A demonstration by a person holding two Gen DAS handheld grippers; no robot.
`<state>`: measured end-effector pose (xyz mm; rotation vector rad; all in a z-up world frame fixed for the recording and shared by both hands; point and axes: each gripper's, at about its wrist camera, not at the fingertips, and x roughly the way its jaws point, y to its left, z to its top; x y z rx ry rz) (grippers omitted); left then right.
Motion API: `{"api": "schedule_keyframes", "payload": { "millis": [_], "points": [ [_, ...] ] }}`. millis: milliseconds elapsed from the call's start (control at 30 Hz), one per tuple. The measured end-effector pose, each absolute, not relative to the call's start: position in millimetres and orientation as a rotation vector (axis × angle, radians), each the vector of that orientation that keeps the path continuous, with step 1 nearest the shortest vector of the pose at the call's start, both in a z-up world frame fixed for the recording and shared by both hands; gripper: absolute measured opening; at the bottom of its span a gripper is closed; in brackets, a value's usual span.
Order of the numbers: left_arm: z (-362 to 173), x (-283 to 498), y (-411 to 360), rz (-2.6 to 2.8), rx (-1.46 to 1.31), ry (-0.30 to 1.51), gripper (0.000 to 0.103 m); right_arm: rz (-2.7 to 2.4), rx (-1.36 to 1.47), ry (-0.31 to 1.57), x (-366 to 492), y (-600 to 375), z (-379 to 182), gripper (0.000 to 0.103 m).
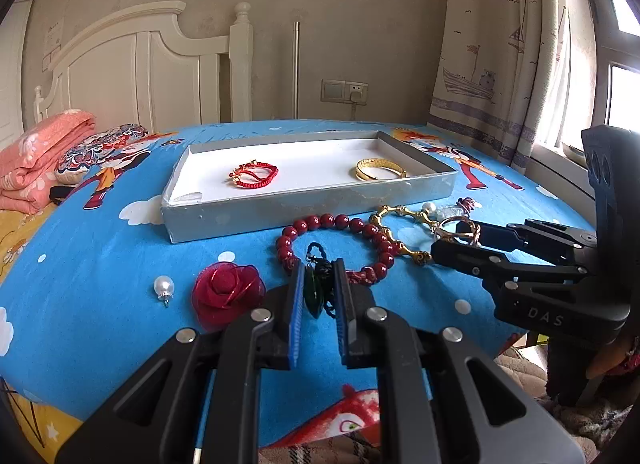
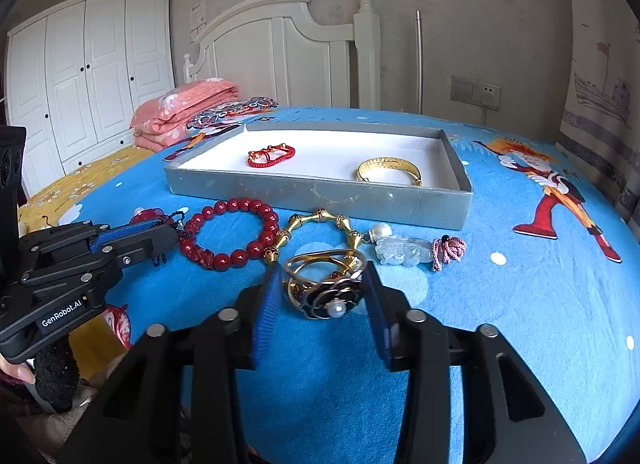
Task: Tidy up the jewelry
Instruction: 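Lift the green pendant with the left tool while the right tool holds the camellia ring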
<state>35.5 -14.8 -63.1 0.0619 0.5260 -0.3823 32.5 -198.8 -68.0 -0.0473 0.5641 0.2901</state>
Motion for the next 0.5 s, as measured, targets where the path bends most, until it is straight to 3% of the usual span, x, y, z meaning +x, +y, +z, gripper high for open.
{"api": "schedule_keyframes", "payload": {
  "millis": [500],
  "points": [
    [-57.2,31.8,-13.4,-0.358,0.052,0.499,0.014,0.259,-0.11,0.481,12.3,-193.8,-53.8,0.037]
  ]
}}
